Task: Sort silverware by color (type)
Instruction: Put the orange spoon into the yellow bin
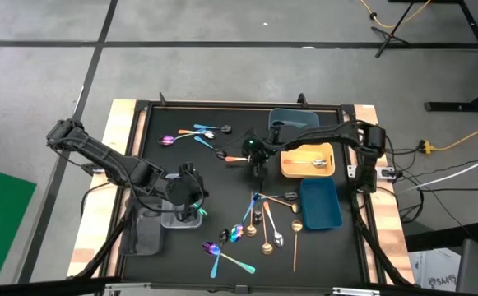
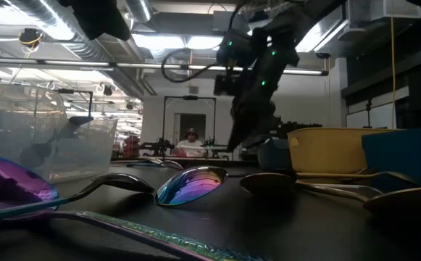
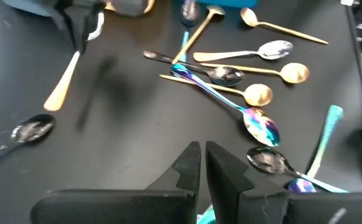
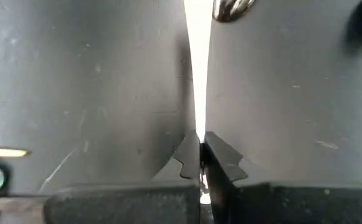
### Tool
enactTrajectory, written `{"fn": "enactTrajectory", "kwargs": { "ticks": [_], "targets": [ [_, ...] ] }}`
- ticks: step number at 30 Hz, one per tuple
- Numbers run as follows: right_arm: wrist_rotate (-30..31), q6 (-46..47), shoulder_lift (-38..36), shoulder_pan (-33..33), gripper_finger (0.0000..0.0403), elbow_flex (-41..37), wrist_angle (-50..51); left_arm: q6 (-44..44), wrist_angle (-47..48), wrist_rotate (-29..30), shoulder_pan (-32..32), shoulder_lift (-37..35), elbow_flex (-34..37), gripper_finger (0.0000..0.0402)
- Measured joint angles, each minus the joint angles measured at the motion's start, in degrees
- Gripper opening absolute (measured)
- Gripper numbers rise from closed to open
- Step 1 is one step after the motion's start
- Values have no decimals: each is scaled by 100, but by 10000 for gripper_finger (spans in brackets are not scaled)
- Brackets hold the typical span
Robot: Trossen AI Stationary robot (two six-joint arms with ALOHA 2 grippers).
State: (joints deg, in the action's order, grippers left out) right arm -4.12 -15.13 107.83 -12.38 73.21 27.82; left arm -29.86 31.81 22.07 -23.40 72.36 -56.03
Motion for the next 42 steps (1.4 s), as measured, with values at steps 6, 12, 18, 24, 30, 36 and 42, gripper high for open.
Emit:
{"fn": "enactTrajectory", "kwargs": {
  "ticks": [6,12,18,24,30,36,42],
  "targets": [
    [-105,158,-706,2,0,9,499,148,3,651,56,0,0,18],
    [-154,257,-1553,2,0,12,1103,553,7,692,548,0,0,18],
    [-153,457,-2440,3,0,13,1923,999,14,522,1287,0,0,18],
    [-153,713,-3233,4,0,17,2798,1394,35,-374,2121,0,0,18],
    [-115,732,-3797,2,0,17,3510,1412,35,-769,2734,0,0,18],
    [-88,735,-4143,2,0,17,3911,1591,35,-1019,3067,0,0,18],
    [349,736,-4255,1,0,18,4193,1592,35,-1021,3154,0,0,18]
  ]
}}
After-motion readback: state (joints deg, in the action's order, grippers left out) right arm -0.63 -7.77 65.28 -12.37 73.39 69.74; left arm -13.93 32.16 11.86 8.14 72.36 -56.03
